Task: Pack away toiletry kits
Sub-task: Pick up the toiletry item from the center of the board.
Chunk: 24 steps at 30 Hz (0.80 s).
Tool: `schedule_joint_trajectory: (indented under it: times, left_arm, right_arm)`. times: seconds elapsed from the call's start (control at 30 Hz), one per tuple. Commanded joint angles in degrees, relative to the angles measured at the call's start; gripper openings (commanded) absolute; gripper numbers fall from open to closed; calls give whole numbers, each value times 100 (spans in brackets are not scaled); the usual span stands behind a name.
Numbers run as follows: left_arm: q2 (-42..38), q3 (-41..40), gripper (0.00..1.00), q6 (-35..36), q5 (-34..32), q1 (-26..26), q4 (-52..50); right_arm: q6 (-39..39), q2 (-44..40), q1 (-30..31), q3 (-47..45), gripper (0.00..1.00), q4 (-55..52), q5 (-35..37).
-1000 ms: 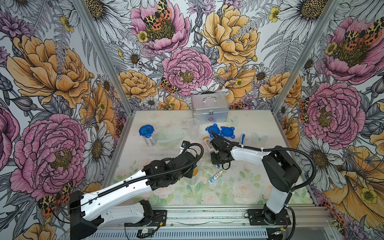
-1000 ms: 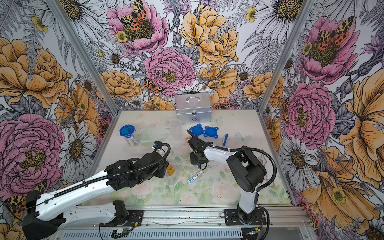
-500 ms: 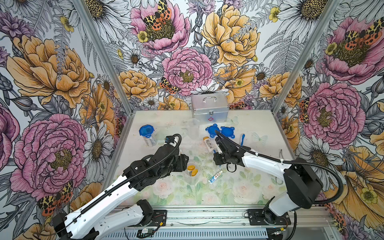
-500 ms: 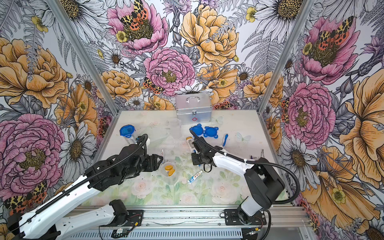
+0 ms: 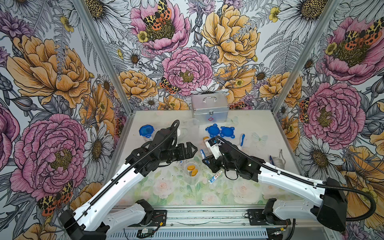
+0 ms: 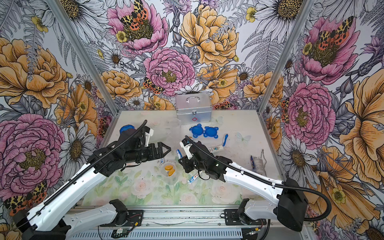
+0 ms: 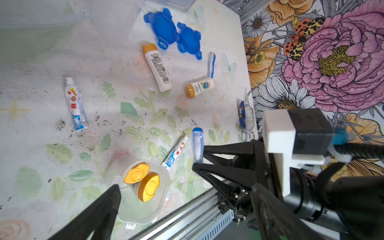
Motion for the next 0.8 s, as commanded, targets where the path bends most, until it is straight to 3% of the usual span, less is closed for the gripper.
schedule_joint_trajectory:
  times: [0.0, 0.57, 0.77]
  left_arm:
    - [137, 114, 98, -24, 393, -61, 247]
    - [252, -438, 66, -335, 365, -70, 790]
    - [237, -600, 42, -395, 412, -70, 838]
  right_arm:
    - [2, 95, 149, 478, 11, 127, -35]
    - [-21, 394, 464, 783, 10, 277, -224]
    - [-9, 420, 498, 787, 10, 351, -248]
